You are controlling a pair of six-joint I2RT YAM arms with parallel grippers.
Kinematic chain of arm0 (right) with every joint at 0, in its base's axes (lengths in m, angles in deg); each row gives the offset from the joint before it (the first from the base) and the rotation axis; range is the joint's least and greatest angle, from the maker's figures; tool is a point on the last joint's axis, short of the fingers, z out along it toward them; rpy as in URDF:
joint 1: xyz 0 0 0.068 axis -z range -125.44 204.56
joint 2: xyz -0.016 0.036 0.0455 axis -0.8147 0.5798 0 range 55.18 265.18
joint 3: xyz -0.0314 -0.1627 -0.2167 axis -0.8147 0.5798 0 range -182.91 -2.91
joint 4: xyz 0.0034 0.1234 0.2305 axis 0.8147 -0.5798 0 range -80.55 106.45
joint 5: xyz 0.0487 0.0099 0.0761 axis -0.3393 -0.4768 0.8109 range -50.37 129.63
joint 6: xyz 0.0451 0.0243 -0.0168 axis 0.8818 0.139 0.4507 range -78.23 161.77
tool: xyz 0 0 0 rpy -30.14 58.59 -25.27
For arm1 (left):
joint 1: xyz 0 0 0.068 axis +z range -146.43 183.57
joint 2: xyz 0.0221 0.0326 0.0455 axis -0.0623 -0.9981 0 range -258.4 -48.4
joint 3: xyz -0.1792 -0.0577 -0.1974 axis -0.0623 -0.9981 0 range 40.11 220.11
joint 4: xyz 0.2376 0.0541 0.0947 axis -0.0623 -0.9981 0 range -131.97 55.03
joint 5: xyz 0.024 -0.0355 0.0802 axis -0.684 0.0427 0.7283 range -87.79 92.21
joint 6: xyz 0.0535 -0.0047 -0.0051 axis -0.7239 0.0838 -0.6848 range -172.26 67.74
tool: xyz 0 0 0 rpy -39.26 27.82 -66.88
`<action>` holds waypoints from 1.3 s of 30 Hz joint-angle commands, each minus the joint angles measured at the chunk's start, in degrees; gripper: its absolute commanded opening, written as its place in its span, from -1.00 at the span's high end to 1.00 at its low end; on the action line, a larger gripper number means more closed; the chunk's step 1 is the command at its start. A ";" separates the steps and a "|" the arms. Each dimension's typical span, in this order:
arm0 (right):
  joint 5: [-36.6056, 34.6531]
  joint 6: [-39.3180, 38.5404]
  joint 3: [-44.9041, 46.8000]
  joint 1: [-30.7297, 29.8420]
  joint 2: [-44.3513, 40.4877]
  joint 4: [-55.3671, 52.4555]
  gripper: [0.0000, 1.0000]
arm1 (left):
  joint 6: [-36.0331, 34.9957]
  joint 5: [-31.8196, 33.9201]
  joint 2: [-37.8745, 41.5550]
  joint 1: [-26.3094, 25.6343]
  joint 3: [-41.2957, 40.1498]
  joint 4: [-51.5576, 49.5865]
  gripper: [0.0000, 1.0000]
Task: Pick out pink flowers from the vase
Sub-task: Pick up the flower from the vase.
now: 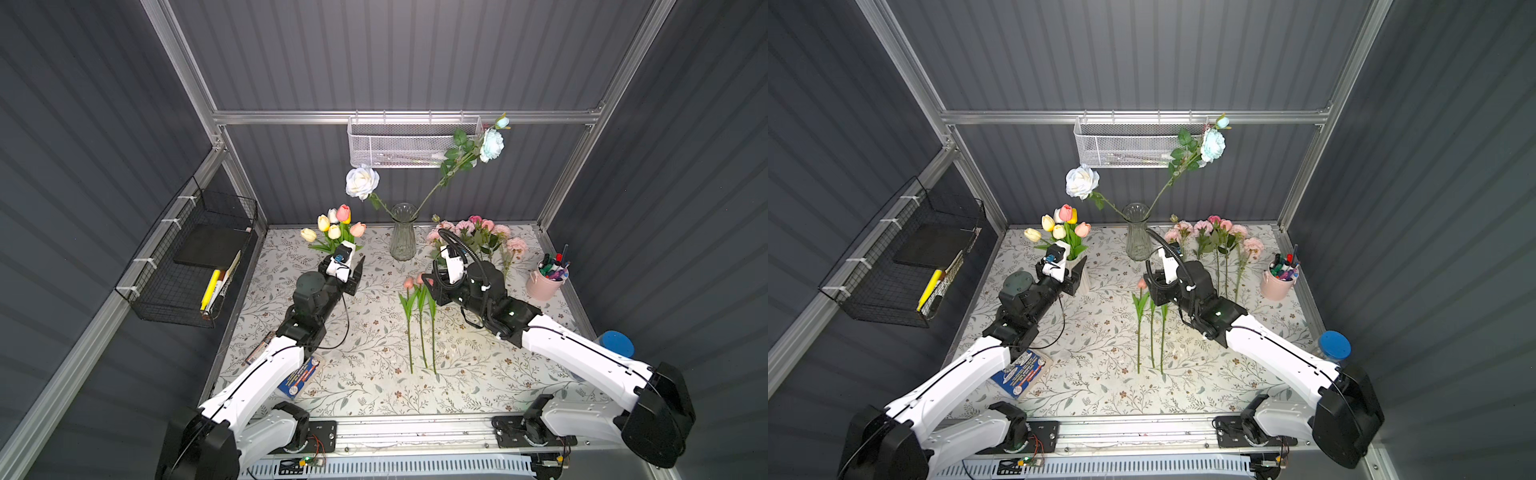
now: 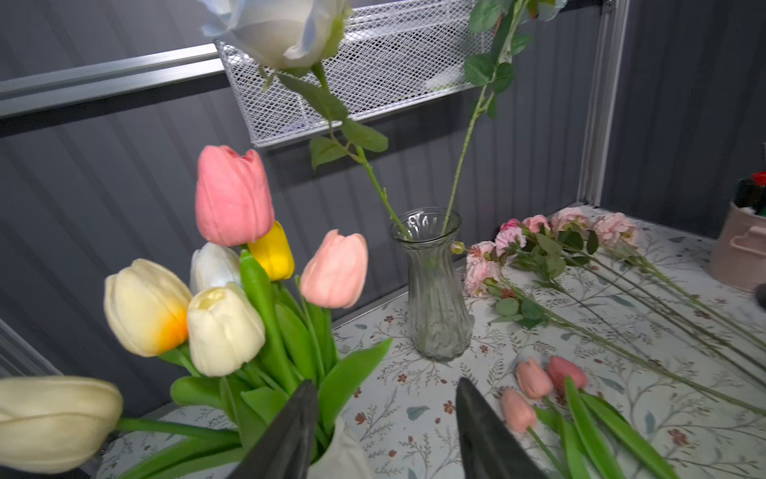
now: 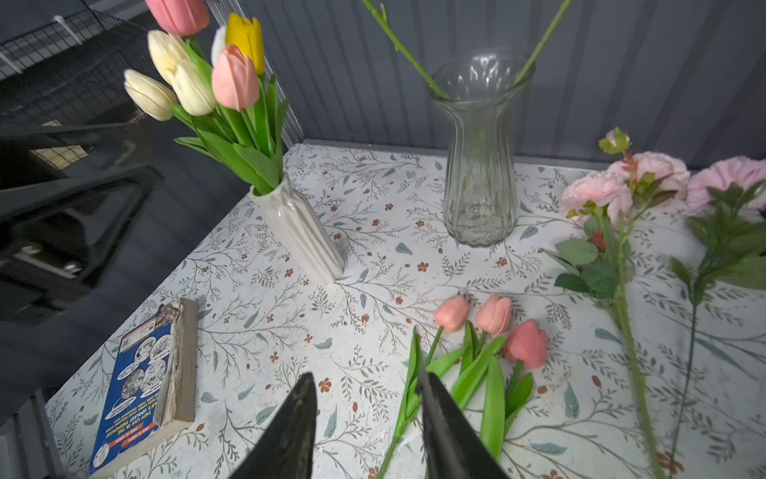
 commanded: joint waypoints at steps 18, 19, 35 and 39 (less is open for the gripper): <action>3.75 -0.37 8.50 -0.33 -5.03 10.46 0.14 | -7.87 -24.05 -10.87 10.78 9.04 -2.00 0.01; 3.69 -0.42 8.53 -0.31 -5.03 10.41 0.14 | -7.58 -23.66 -11.23 10.83 9.19 -1.78 0.02; 2.96 -0.67 8.76 -0.77 -4.77 9.53 0.14 | -6.35 -20.83 -17.39 11.31 13.27 -1.18 0.21; 2.96 -1.08 8.58 -1.09 -4.41 9.45 0.14 | -6.21 -19.86 -18.47 11.49 14.12 -1.02 0.27</action>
